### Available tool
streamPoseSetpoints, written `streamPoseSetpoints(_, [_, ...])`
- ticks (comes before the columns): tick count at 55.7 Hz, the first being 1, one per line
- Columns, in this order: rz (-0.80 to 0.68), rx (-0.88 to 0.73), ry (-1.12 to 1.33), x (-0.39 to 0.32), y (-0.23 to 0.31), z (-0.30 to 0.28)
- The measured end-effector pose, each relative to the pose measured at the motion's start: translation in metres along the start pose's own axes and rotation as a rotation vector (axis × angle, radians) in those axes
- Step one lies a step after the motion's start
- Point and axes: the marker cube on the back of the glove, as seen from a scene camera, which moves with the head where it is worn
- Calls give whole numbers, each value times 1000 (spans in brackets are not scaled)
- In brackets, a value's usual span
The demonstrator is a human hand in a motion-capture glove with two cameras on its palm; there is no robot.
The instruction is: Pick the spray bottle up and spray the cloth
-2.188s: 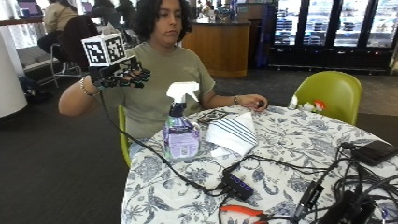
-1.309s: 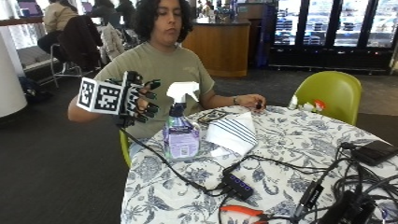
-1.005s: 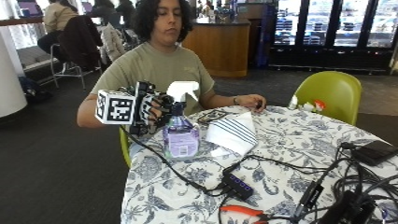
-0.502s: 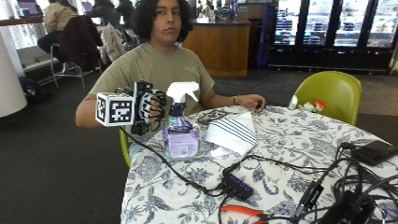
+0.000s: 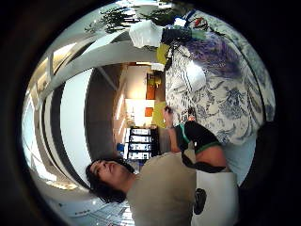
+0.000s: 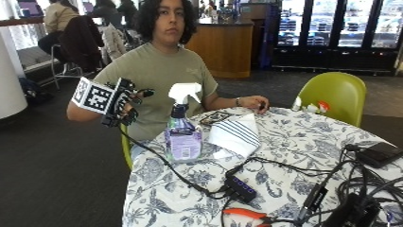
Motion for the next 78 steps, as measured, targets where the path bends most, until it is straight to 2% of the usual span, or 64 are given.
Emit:
streamPoseSetpoints(14, [-55, 8, 1, -5, 2, -3])
streamPoseSetpoints(22, [-84, 13, -76, -9, -35, 16])
streamPoseSetpoints(30, [-124, -18, -180, -18, -93, 29])
streamPoseSetpoints(45, [-200, 71, -247, -28, -179, 47])
streamPoseSetpoints(61, [-244, 256, -141, -36, -218, 62])
streamPoseSetpoints(78, [-234, 293, -178, -47, -249, 83])
